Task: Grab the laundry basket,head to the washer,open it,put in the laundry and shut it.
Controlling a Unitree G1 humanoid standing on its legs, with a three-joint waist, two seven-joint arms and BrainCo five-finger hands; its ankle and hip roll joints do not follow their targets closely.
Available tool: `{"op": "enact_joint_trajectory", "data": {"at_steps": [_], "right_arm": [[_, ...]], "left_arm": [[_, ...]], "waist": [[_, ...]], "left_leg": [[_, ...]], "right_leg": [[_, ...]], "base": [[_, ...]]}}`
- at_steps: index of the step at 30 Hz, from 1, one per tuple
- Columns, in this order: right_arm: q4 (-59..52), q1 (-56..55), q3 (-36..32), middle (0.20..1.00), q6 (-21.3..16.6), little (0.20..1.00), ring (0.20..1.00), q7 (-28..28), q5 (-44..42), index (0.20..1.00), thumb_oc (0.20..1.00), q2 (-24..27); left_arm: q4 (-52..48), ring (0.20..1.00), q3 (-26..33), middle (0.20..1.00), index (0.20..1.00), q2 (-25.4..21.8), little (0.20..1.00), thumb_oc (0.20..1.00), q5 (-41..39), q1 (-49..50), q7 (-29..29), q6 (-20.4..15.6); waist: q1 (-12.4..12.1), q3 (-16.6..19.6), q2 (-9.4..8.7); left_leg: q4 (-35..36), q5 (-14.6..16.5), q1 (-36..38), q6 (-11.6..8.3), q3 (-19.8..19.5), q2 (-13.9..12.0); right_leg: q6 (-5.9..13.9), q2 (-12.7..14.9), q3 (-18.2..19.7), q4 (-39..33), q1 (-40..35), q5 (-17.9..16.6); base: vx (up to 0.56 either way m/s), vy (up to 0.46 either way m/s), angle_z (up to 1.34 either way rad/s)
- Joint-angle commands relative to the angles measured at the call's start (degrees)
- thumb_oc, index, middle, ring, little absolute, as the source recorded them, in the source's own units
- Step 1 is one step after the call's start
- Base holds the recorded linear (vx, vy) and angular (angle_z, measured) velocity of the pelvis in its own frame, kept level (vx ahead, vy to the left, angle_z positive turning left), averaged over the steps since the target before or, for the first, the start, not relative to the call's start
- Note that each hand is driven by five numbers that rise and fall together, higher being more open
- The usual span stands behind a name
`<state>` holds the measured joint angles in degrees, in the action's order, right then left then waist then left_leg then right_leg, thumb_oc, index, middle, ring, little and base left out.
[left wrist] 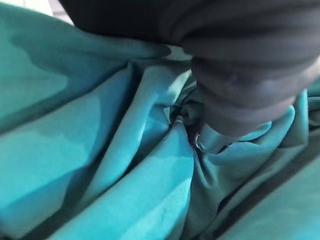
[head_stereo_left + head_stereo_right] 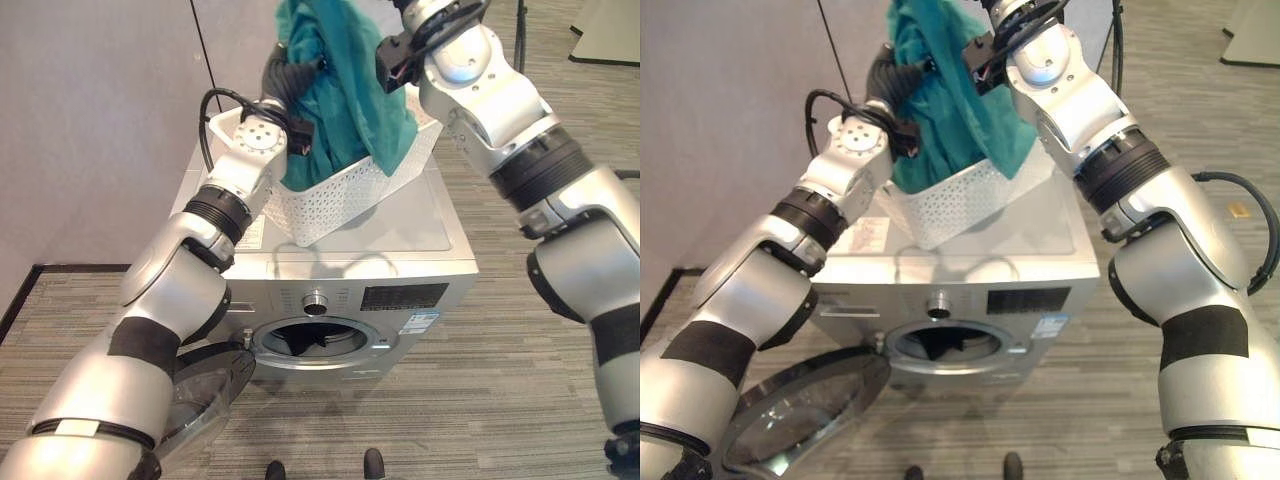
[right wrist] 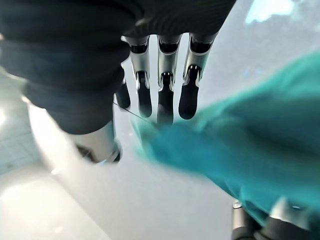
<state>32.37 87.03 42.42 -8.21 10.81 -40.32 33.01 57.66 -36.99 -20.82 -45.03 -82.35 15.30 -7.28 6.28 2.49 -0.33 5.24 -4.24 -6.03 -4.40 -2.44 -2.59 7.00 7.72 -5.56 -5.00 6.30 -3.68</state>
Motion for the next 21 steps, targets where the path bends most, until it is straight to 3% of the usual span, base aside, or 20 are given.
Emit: {"op": "enact_joint_trajectory", "data": {"at_steps": [1,7,12,17,21], "right_arm": [[2.98,2.63,-2.96,1.000,-6.70,1.000,1.000,1.36,-3.52,1.000,1.000,3.71],[-13.50,-14.65,-15.86,1.000,-11.41,1.000,1.000,3.24,0.08,1.000,1.000,7.79],[-20.08,-26.90,-21.50,1.000,-11.16,1.000,1.000,1.88,3.49,1.000,1.000,10.65],[-15.90,-26.69,-18.22,1.000,-8.60,1.000,1.000,0.60,6.00,1.000,1.000,14.05],[-5.57,-20.40,-9.24,1.000,-4.56,1.000,1.000,-1.28,10.07,1.000,1.000,17.22]], "left_arm": [[1.81,0.200,1.90,0.200,0.200,-3.64,0.200,0.200,-0.67,-8.46,2.53,-7.40],[-8.63,0.200,6.07,0.200,0.200,-9.24,0.200,0.200,0.38,-5.56,5.07,-11.86],[-13.40,0.200,6.34,0.200,0.200,-10.13,0.200,0.200,2.25,-4.85,5.01,-12.87],[-13.38,0.200,4.79,0.200,0.200,-9.77,0.200,0.200,2.53,-5.21,3.86,-12.63],[-12.43,0.200,2.19,0.200,0.200,-9.02,0.200,0.200,2.72,-6.54,2.40,-12.41]], "waist": [[0.14,0.59,0.13],[1.31,0.42,1.65],[1.82,0.50,2.18],[1.44,0.56,1.85],[0.63,0.46,1.04]], "left_leg": [[-0.24,5.02,1.85,0.32,-0.73,-0.97],[-0.24,5.92,2.42,0.87,-0.09,-0.79],[-0.24,6.11,2.56,1.08,-0.32,-0.60],[-0.24,5.99,2.54,1.13,-0.56,-0.55],[-0.24,5.62,2.48,0.96,-0.80,-0.57]], "right_leg": [[1.82,0.01,-0.19,0.00,-1.93,2.08],[1.78,0.34,0.14,0.00,-2.05,2.16],[1.84,0.65,-0.23,0.00,-2.44,2.27],[1.99,0.80,-0.66,0.00,-2.60,2.22],[2.04,0.90,-1.03,0.00,-2.80,2.03]], "base": [[0.01,0.016,-0.04],[0.01,0.013,-0.02],[0.00,0.001,-0.01],[0.00,0.000,0.00],[0.00,0.000,0.00]]}}
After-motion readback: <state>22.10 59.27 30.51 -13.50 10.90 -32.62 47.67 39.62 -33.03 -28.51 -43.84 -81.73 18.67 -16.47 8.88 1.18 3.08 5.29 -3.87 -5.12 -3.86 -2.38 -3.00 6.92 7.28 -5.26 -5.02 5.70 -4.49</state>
